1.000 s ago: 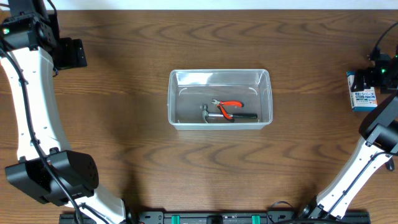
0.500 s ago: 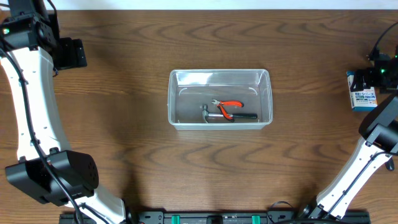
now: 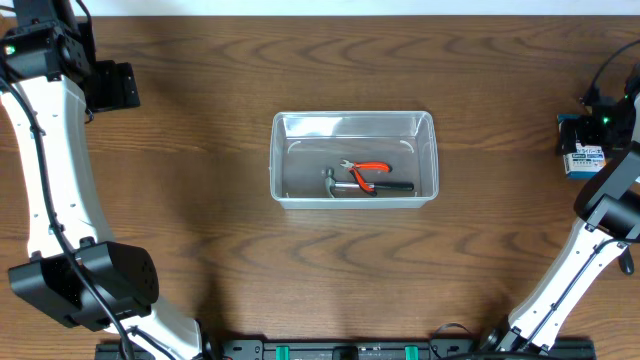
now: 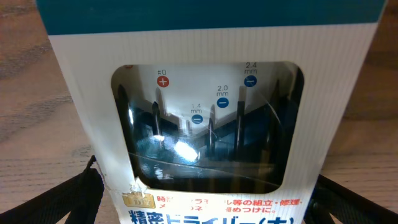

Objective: Pack container
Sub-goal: 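Lower the right gripper and close it on the blue screwdriver box, then carry the box with the right gripper and drop it into the container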

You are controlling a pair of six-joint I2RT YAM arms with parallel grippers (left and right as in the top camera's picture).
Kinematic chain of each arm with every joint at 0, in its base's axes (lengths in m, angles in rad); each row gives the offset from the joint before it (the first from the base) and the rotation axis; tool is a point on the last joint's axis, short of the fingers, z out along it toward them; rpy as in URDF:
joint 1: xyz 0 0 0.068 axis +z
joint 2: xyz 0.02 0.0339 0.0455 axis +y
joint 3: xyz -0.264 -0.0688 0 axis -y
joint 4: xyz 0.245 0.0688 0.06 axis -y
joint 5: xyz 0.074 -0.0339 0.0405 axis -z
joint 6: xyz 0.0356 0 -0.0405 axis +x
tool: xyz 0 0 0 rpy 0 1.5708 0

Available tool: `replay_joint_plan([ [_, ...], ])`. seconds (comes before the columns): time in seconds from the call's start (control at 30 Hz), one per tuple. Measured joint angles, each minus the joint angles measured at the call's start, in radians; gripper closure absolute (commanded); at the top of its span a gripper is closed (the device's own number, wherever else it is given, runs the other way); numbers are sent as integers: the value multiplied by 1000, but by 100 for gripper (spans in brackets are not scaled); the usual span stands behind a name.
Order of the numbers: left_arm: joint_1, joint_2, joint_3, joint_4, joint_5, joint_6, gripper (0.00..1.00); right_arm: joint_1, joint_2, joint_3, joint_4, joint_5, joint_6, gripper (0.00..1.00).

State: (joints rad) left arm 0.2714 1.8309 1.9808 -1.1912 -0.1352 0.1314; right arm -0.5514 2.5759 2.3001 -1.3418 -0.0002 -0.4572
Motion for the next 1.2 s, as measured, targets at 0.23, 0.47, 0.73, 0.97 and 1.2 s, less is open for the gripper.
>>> replay_joint_plan([
  [0.23,0,0,0,0,0,0,2,0,0,0,0,5,-1,9],
  [0.47,0,0,0,0,0,0,2,0,0,0,-2,42,1,10],
  [0.73,0,0,0,0,0,0,2,11,1,0,-2,66,1,11],
  [0.97,0,0,0,0,0,0,2,34,1,0,0,73,3,16],
  [1.2,0,0,0,0,0,0,2,37,1,0,0,73,3,26],
])
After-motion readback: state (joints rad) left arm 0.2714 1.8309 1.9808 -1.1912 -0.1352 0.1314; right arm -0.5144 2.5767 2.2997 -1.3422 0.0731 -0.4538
